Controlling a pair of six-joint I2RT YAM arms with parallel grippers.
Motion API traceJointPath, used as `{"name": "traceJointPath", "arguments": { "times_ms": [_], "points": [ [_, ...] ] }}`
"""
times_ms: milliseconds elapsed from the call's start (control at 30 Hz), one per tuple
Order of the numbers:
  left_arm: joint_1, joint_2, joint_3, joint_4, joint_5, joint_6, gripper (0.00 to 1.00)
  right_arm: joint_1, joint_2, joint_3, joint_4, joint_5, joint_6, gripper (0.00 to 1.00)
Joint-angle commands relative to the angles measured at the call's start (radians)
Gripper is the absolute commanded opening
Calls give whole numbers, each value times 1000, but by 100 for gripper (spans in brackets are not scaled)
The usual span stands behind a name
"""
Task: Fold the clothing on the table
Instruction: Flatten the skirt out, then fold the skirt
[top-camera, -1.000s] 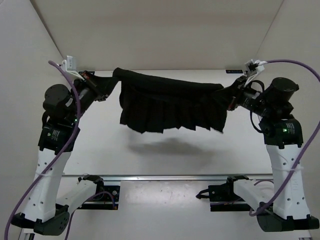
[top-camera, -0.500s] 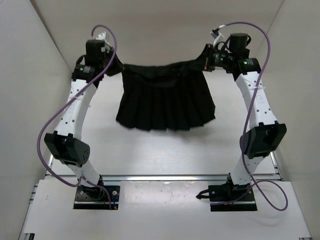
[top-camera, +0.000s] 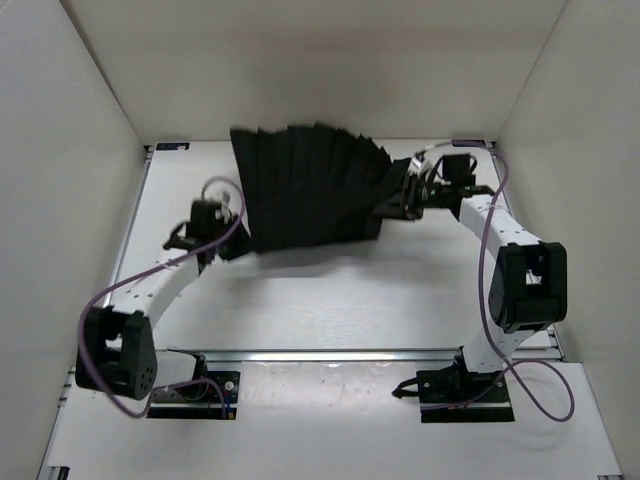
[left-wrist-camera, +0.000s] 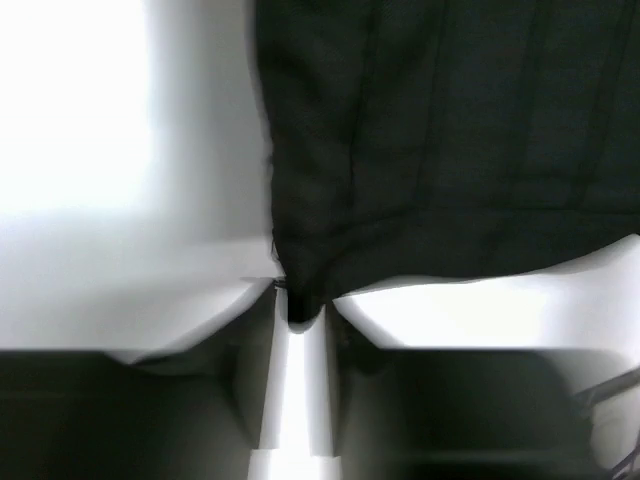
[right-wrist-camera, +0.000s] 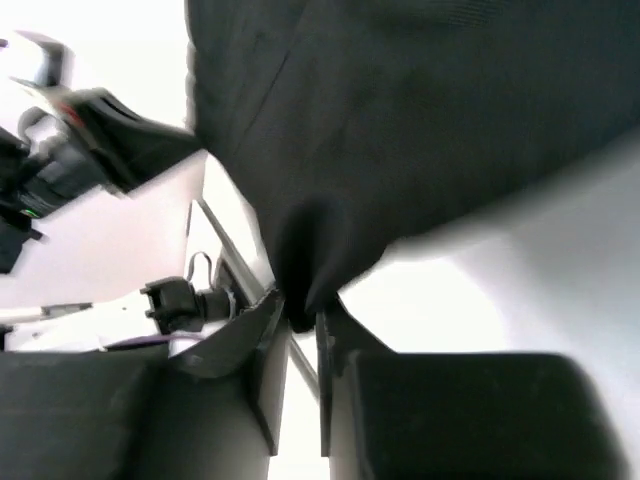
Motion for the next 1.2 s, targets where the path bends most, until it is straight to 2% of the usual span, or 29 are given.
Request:
{"name": "traceJointPath", "arguments": {
  "times_ms": [0, 67, 100, 167, 333, 567, 700, 833, 1033, 1100, 1167],
  "points": [
    [0, -27, -273, 136, 111, -66, 44, 15, -56, -145, 0, 127, -15, 32],
    [-11, -72, -398, 178, 123, -77, 54, 26, -128, -269, -32, 244, -30, 42],
    [-20, -116, -409, 180, 116, -74, 58, 30, -165, -303, -29, 308, -27, 46],
    [-26, -199, -445, 147, 84, -72, 61, 41, -284, -404, -34, 387, -18, 53],
    [-25, -301, -480, 78, 12, -64, 65, 79, -394, -541, -37, 511, -13, 57],
    [-72, -252, -503, 62, -28, -54, 67, 153, -320, -584, -66, 657, -24, 59],
    [-88, -252, -532, 90, -30, -71, 68, 179, -314, -633, -17, 696, -20, 59],
    [-107, -219, -544, 113, -36, -90, 68, 182, -282, -656, 17, 700, -6, 58],
    [-160, -152, -572, 184, -48, -130, 64, 210, -231, -706, 110, 682, 19, 47],
    [-153, -134, -586, 216, -48, -135, 57, 218, -205, -707, 133, 671, 19, 40],
    [-147, -117, -590, 238, -54, -133, 43, 222, -176, -707, 147, 647, 14, 32]
  ]
}}
